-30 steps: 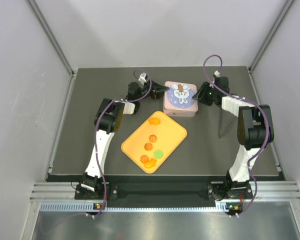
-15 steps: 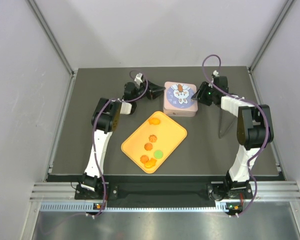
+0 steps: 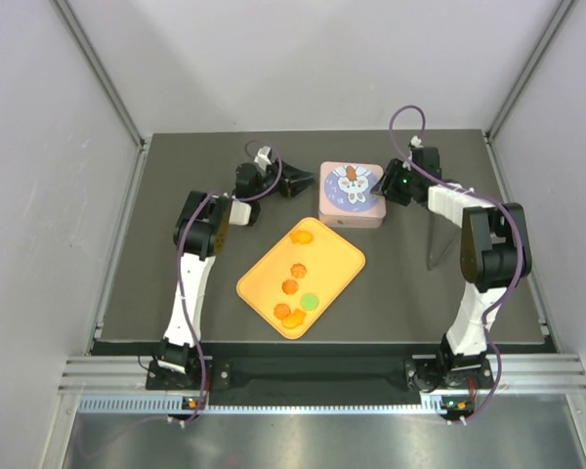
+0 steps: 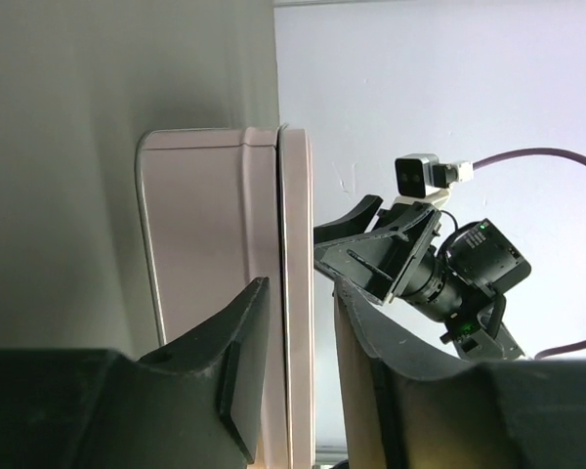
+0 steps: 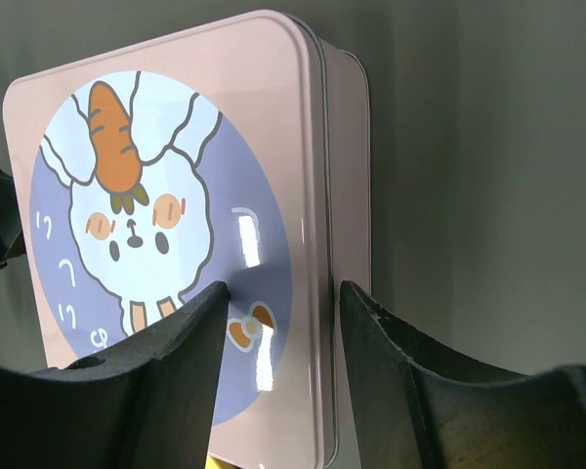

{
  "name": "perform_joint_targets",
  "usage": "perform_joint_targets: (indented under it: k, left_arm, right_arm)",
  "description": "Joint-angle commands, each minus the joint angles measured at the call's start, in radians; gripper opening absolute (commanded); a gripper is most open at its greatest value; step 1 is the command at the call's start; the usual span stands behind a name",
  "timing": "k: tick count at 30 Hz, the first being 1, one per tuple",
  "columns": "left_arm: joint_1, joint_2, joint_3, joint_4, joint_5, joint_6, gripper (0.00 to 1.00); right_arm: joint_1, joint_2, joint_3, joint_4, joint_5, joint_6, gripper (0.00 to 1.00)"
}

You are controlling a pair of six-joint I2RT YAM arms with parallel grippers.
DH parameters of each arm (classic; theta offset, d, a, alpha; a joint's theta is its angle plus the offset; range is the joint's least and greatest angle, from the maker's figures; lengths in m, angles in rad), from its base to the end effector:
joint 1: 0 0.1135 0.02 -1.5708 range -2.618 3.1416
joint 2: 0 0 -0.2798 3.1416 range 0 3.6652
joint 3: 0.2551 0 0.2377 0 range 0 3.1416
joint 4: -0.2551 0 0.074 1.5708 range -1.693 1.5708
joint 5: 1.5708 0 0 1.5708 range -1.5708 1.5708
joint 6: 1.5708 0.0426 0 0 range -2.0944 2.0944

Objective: Pack the cookies

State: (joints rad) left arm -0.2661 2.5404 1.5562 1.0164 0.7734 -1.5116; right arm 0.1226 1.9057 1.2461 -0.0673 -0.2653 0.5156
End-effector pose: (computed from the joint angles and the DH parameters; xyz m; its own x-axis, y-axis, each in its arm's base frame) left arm 0.5059 -0.1687 0.1168 -0.8585 -0.5064 -0.0816 0.0820 0.0215 -0.9964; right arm 0.4120 0.0620 0.2077 -0.7279 0.3897 -0.5642 0.0534 0.8525 0.5200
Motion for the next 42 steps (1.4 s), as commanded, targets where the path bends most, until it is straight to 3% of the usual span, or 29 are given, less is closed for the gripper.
perform_joint_targets:
  k: [1, 6, 15, 22, 42]
  left_arm:
    - [0.014, -0.101, -0.028, 0.011, 0.010, 0.056, 0.41]
    - [0.016, -0.140, -0.048, -0.059, 0.010, 0.129, 0.56]
    - [0.002, -0.232, -0.044, -0.463, -0.032, 0.431, 0.55]
    - [-0.030, -0.279, -0.024, -0.674, -0.080, 0.613, 0.59]
    - [-0.053, -0.342, -0.142, -0.579, -0.141, 0.591, 0.65]
  right_arm:
    - [0.029, 0.021, 0.038, -0.057, 0.028, -0.037, 0.50]
    - [0.038, 0.024, 0.052, -0.078, 0.044, -0.049, 0.52]
    - [0.063, 0.035, 0.079, -0.117, 0.084, -0.069, 0.56]
    - [0.083, 0.039, 0.101, -0.137, 0.112, -0.078, 0.60]
    - [0.146, 0.069, 0.180, -0.227, 0.201, -0.135, 0.71]
